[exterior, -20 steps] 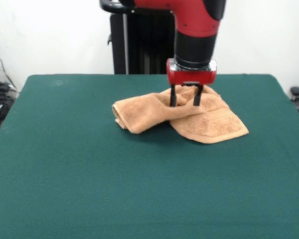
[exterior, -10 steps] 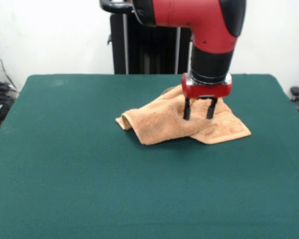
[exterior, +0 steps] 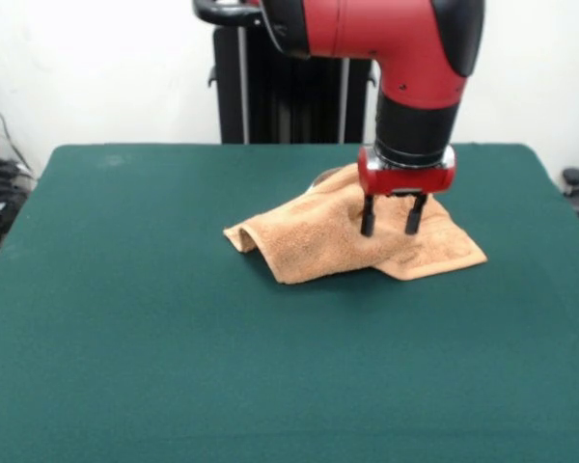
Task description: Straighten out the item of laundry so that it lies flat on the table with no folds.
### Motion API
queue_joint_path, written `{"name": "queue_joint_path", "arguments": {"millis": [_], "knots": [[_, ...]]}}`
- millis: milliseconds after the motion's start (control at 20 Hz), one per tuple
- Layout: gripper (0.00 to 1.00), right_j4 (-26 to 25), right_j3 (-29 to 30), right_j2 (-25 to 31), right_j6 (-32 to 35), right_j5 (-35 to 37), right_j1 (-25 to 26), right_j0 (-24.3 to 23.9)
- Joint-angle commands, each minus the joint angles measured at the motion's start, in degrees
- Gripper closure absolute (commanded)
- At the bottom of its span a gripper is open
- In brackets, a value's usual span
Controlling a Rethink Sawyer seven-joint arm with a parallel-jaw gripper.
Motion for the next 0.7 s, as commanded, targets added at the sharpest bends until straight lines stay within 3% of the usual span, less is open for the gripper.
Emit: {"name": "queue_joint_path", "arguments": {"millis": [50,350,700], "knots": [[0.0,2.8,-0.2,3.3,9.3,2.0,0.1,0.6],[0.0,3.2,0.2,3.9,9.3,2.7,-0.7,0.8],[0.0,4.1,2.6,3.7,9.1,9.0,-7.3,1.7]]}}
